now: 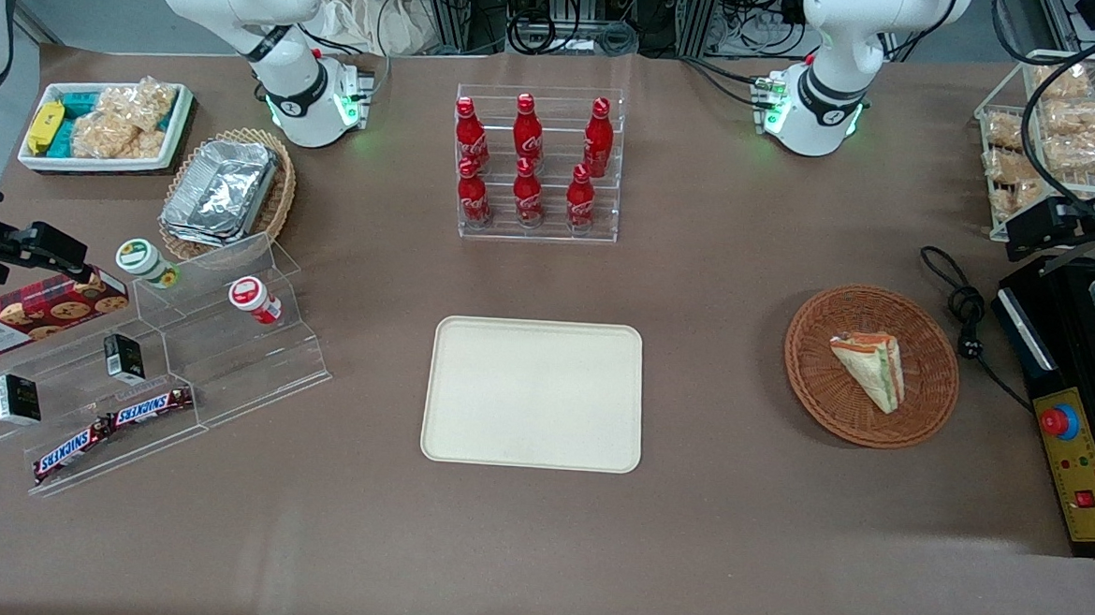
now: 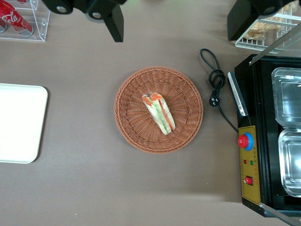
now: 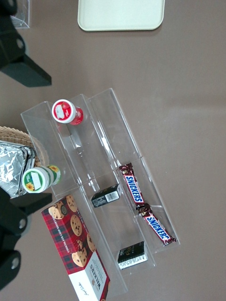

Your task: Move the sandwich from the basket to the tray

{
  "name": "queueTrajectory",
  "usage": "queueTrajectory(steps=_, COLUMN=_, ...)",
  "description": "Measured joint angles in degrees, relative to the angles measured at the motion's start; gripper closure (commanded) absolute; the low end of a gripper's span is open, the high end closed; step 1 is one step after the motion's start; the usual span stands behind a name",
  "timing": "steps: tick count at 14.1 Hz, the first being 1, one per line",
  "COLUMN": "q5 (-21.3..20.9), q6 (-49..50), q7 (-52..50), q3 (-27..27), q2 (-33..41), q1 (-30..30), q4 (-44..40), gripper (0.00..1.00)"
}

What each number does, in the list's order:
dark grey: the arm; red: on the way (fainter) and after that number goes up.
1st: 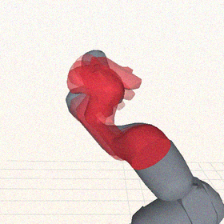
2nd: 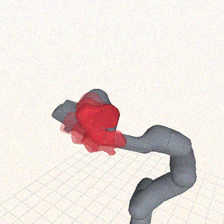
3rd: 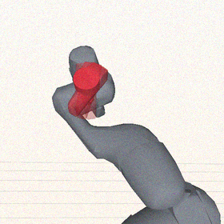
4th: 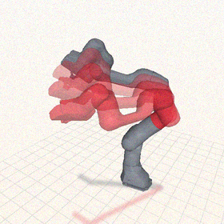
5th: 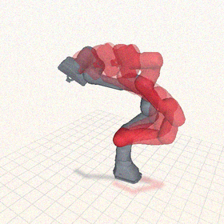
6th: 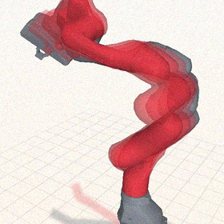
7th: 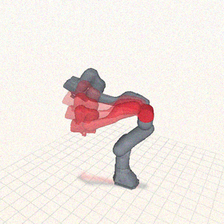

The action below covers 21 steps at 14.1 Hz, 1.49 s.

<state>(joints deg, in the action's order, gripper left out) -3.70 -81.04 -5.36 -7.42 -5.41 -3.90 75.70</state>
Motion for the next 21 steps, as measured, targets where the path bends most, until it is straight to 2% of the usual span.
queueTrajectory(steps=10, q5=0.41, q6=-0.39, q7=-0.07, q3=0.37, q2=-0.67, q1=-0.83, q4=2.44, gripper=0.02)
queueTrajectory(steps=12, q5=0.42, q6=-4.46, q7=-0.06, q3=0.49, q2=-1.1, q1=-2.68, q4=7.35, gripper=0.02)
queueTrajectory(steps=16, q5=0.48, q6=-19.33, q7=-1.04, q3=0.55, q2=-0.7, q1=-3.82, q4=23.62, gripper=0.02)
queueTrajectory(steps=21, q5=0.54, q6=-36.15, q7=-13.93, q3=0.31, q2=-1.06, q1=-3.8, q4=38.15, gripper=0.02)
